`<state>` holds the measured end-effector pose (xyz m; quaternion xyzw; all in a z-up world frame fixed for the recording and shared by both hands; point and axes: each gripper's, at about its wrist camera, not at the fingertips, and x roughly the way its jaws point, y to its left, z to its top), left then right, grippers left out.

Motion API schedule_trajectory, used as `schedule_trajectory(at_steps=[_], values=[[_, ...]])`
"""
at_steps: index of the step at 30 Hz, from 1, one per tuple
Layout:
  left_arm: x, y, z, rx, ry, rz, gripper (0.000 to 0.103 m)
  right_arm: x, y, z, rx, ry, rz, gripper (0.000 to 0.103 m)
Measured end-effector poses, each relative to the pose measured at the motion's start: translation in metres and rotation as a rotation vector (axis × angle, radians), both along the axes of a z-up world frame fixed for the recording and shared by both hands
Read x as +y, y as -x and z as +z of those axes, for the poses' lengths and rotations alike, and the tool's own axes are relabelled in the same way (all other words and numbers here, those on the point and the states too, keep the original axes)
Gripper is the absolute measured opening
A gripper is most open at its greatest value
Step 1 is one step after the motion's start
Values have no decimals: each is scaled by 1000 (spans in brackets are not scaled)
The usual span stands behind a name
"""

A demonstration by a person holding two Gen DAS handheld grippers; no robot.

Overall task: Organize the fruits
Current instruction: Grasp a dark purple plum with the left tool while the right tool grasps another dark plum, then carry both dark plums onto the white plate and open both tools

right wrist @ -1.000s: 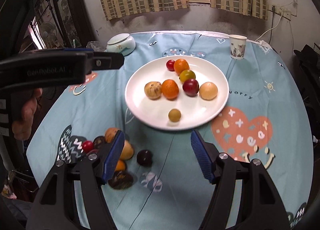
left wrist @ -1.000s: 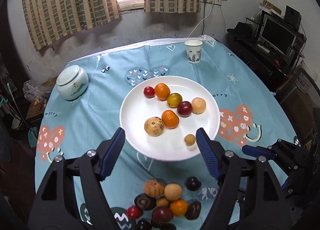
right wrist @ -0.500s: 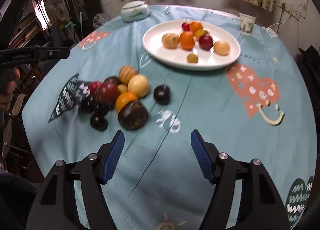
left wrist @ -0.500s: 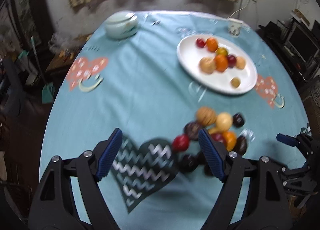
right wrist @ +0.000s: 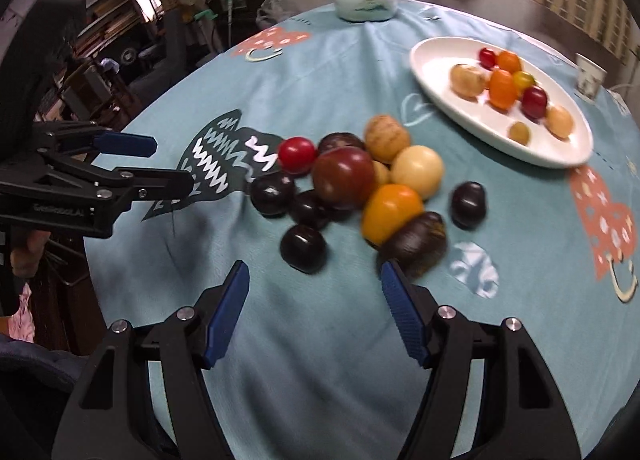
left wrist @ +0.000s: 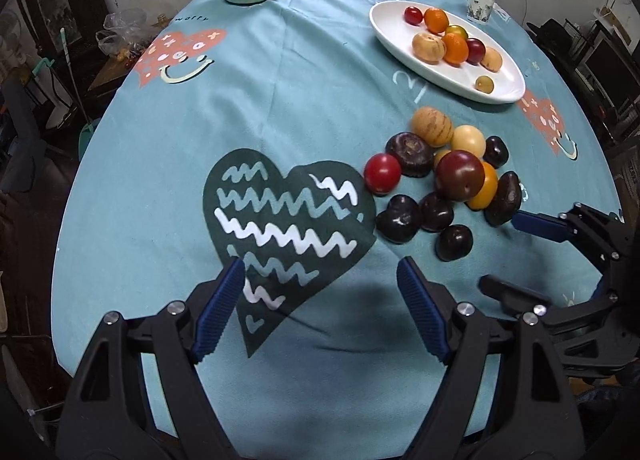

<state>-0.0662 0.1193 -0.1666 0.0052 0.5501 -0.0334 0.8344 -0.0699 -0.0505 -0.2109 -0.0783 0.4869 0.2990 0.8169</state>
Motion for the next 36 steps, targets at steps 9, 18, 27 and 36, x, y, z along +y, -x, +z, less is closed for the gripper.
schedule_trajectory(at_steps=[9,18,27,36], values=[[6,-1,-4,28,4,8,80,25,-16,-21,32,50,69,30],[-47,-27,-25,10,-6,-178,77,-18,-12,-1,60,1,-17,30],[-59,-45,-43,46,17,-269,33,-37,-9,-1,79,-13,-79,30],[-58,-45,13,-68,112,-260,33,-41,-16,20,19,-65,-98,30]])
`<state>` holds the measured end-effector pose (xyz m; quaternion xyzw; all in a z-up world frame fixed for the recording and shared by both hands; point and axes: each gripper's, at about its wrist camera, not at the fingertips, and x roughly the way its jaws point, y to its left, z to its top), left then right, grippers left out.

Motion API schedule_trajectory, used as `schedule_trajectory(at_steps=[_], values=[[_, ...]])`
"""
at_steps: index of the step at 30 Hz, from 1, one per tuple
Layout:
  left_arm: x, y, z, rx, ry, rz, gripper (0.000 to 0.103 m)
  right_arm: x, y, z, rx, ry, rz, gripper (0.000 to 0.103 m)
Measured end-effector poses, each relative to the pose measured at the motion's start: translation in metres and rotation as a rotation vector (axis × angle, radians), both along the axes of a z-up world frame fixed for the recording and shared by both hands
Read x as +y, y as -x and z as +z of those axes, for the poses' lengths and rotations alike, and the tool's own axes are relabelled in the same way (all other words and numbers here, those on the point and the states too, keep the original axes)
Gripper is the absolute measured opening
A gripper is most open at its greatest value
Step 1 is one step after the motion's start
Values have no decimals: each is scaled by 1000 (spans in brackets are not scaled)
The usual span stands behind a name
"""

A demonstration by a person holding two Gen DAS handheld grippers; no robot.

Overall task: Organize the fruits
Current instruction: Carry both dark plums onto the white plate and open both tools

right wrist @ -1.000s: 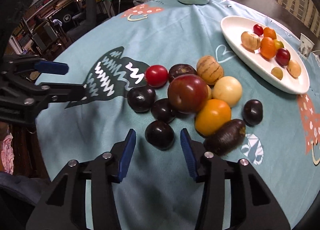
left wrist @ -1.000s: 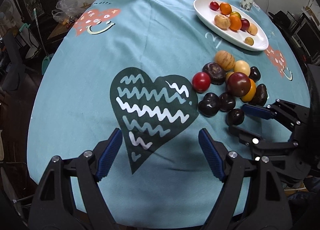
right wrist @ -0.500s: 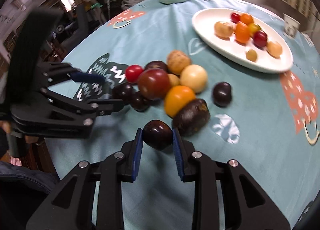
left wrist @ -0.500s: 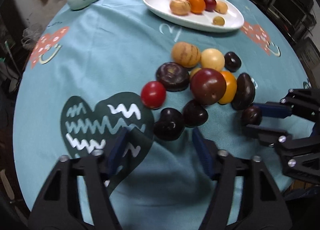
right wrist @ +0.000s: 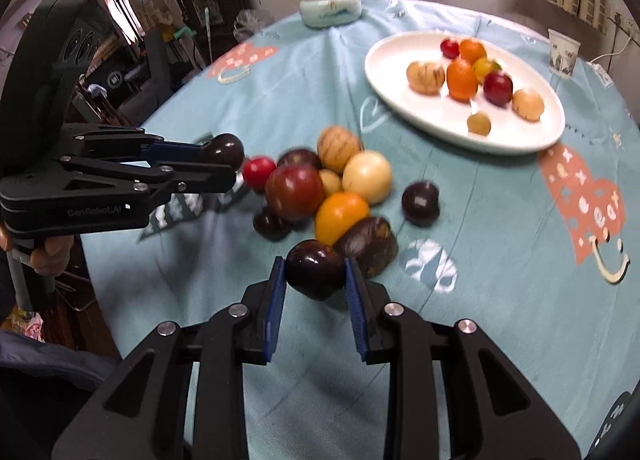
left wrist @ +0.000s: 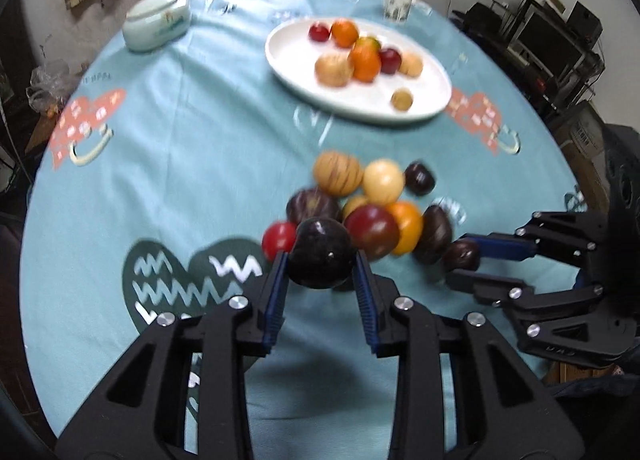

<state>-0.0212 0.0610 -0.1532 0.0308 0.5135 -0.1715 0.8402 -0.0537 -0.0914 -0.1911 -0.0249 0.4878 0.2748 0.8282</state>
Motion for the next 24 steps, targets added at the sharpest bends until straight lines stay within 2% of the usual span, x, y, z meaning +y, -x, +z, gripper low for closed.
schedule_trajectory(at_steps=[10,14,19,24], values=[[-45,-45,57,-128,-13,-32,33,-43,-36,66,-176,-50,-133,30],[-60,-67,74,-167,-29,-17,33,-60,-54,81,-214,-65,-191,30],[-79,-92,79,-177,-45,-9,33,-72,-78,84,-229,-67,-232,30],[-91,-120,68,-162,-65,-4,33,-80,-104,84,-234,-67,-248,30]])
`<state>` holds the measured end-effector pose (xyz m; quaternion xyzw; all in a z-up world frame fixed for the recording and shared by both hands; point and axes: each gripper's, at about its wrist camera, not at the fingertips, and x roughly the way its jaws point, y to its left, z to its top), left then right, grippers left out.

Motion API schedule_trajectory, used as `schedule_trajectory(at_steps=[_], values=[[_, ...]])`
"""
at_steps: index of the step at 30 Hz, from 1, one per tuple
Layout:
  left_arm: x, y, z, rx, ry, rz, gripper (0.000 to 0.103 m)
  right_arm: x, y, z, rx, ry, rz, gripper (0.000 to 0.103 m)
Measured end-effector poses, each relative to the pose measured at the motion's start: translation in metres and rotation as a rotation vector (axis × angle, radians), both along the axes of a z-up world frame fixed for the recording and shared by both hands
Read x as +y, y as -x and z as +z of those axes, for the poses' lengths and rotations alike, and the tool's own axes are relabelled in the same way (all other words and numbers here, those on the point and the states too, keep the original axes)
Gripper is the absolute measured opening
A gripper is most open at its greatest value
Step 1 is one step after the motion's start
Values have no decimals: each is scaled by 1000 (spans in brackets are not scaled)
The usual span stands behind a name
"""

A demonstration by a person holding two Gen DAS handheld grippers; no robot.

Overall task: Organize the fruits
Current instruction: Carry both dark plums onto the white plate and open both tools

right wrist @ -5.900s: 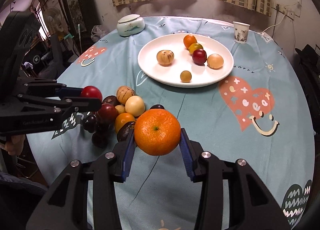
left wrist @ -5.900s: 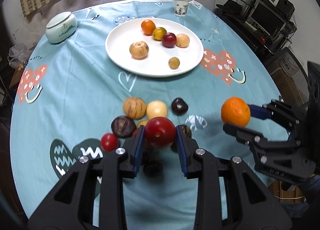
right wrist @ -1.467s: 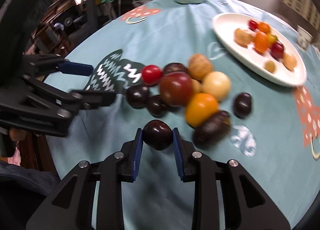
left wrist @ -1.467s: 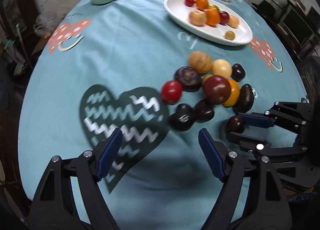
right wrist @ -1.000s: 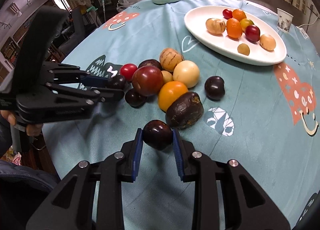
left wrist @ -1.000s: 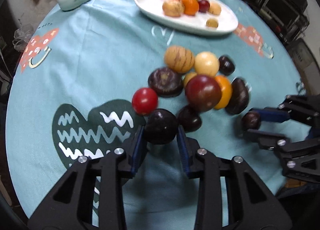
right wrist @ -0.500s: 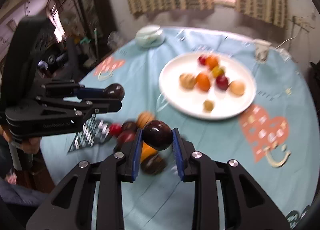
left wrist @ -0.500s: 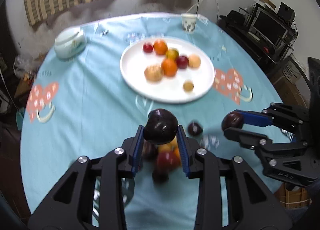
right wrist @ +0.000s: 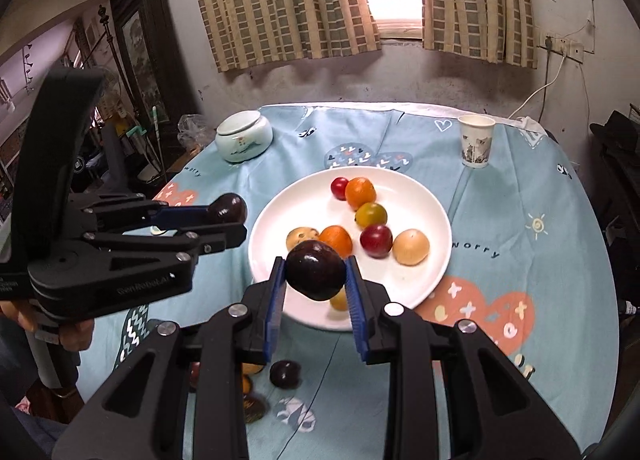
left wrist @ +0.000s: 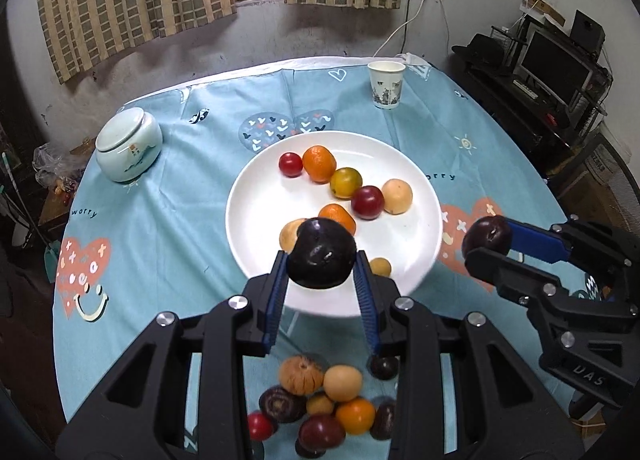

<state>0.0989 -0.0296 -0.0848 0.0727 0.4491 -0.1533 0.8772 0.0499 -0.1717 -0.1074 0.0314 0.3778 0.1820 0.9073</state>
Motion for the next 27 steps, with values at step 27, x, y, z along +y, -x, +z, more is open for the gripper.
schedule_trajectory(at_steps=[27], values=[[-20,-107,-84,144,-62,25,34,-8,-114,-76,148,17,-17,30]])
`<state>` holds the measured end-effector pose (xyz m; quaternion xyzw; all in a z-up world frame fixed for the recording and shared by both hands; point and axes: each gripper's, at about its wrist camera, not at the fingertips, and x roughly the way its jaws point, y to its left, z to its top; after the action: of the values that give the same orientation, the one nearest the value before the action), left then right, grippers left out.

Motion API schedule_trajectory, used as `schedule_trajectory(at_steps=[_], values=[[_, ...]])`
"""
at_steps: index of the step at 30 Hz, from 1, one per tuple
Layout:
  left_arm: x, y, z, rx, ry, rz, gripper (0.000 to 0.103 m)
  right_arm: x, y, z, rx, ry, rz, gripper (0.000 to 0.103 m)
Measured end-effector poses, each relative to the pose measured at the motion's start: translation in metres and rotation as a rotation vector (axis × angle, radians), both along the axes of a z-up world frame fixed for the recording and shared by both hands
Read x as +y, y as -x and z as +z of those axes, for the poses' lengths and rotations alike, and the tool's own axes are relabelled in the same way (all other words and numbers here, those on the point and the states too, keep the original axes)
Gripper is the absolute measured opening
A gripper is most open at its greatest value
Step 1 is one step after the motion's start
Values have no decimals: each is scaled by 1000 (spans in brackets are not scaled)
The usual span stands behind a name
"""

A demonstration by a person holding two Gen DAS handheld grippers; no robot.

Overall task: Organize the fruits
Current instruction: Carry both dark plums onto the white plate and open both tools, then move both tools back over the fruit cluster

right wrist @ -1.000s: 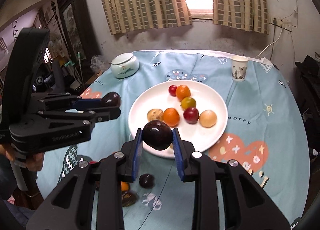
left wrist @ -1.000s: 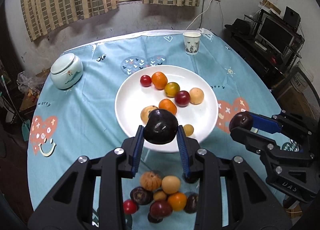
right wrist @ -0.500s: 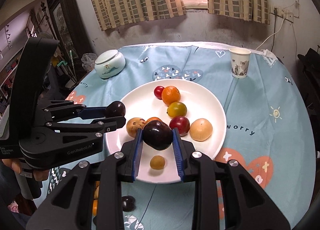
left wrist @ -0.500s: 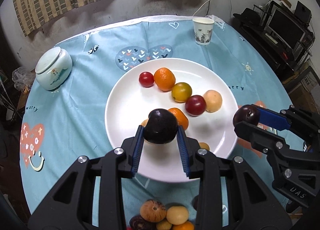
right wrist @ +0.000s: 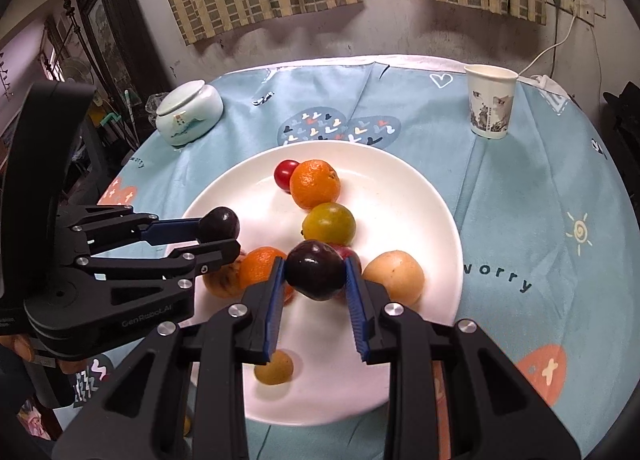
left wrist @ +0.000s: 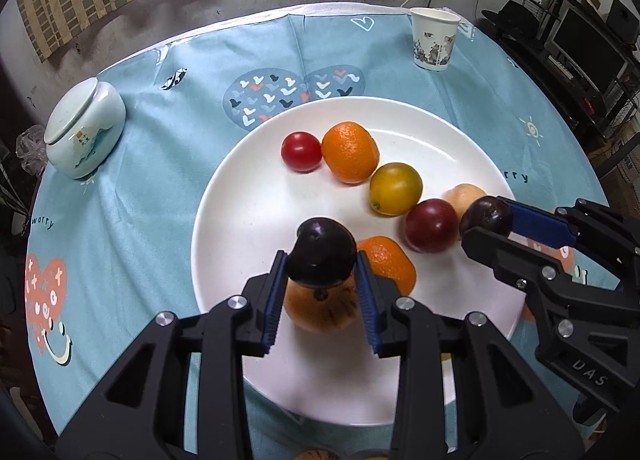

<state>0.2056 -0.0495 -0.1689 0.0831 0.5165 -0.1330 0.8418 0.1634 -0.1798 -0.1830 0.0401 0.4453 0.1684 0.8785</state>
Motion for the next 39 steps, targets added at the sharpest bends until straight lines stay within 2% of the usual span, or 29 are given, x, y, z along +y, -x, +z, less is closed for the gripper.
schedule_trajectory(at_steps=[5,8,9,10,12,17,28,33,39], values=[[1,-4,-4,1,-7,5,36,2,-6,-9,26,25,-14,31],[2,-4,-2,-7,-5,6,47,-2,-5,-10,34,14,-28,38],[2,-4,-1,-8,-3,7,47,-3,-3,-9,29,14,-28,40],[2,-3,-1,-7,0,6,47,-4,-2,-8,25,13,-28,43],[2,-1,1,-8,-5,8,50,-5,1,-4,10,18,-40,61],[3,10,11,-20,-5,3,52,-5,16,8,-12,7,-32,61],[23,62,50,-100,-6,48,75,-2,87,22,13,-19,-31,61],[55,95,56,-96,-1,108,81,7,130,20,29,-9,11,61],[107,139,42,-41,-2,191,85,39,184,-7,89,34,151,61]])
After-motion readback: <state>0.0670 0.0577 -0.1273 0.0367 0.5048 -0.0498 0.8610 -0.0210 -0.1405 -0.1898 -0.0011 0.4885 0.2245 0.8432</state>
